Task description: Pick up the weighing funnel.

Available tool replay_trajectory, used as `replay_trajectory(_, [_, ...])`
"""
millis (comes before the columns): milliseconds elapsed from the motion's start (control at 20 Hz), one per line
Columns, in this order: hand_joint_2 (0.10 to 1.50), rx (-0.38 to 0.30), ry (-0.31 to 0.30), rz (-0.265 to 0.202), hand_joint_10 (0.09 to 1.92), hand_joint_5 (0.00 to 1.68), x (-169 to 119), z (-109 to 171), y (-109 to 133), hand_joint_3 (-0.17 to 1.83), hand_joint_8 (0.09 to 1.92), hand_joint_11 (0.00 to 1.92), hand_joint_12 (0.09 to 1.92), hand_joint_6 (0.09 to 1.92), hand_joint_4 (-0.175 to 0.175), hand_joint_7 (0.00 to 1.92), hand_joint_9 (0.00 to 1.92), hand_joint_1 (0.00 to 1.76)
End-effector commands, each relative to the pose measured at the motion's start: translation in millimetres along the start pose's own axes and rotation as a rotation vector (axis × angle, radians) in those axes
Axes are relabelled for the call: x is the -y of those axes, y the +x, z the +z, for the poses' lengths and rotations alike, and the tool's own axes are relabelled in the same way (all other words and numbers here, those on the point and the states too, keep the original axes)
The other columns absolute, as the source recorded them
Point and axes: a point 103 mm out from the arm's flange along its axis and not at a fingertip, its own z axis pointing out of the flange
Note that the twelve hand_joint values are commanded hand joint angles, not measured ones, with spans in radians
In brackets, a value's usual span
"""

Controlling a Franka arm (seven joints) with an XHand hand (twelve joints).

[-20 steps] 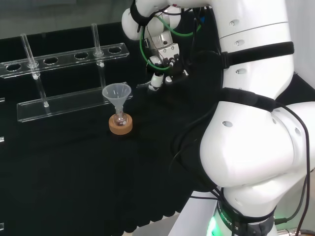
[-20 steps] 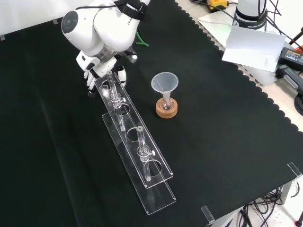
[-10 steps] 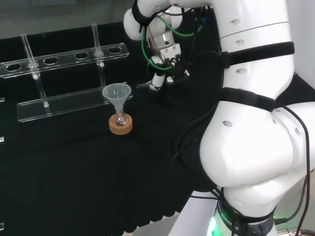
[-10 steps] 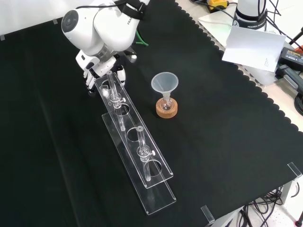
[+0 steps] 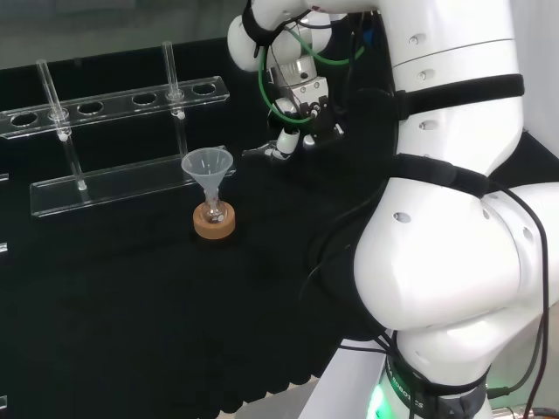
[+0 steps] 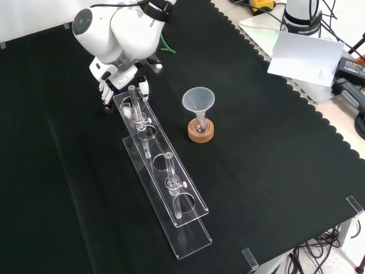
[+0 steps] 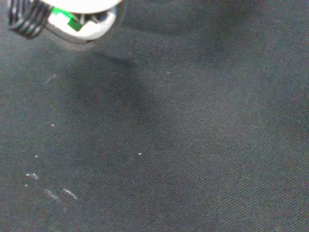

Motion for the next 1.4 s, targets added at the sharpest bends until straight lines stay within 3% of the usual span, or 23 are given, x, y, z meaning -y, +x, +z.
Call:
replay_trajectory(50, [0.61, 0.013, -0.002, 0.005, 0.5, 0.66, -1.5, 1.4, 11.8, 0.53, 0.66, 0.54, 1.23, 0.63, 0.017, 0.42, 0.74, 0.92])
replay_trajectory(250, [0.61, 0.014, -0.002, 0.007, 0.5, 0.67, -5.1, 2.6, 25.0, 0.53, 0.67, 0.55, 1.22, 0.64, 0.021, 0.43, 0.75, 0.92])
replay_trajectory(750, [0.62, 0.013, 0.004, 0.015, 0.5, 0.69, -7.4, 4.8, 24.5, 0.54, 0.67, 0.56, 1.22, 0.65, 0.023, 0.43, 0.75, 0.92])
replay_trajectory(850, [0.62, -0.017, 0.002, 0.006, 0.5, 0.69, -6.2, 6.4, 2.3, 0.54, 0.67, 0.57, 1.21, 0.66, 0.024, 0.43, 0.75, 0.92])
replay_trajectory(1400, [0.64, -0.103, -0.011, 0.005, 0.5, 0.72, -7.3, 13.0, -6.9, 0.54, 0.67, 0.58, 1.21, 0.67, 0.027, 0.43, 0.76, 0.91])
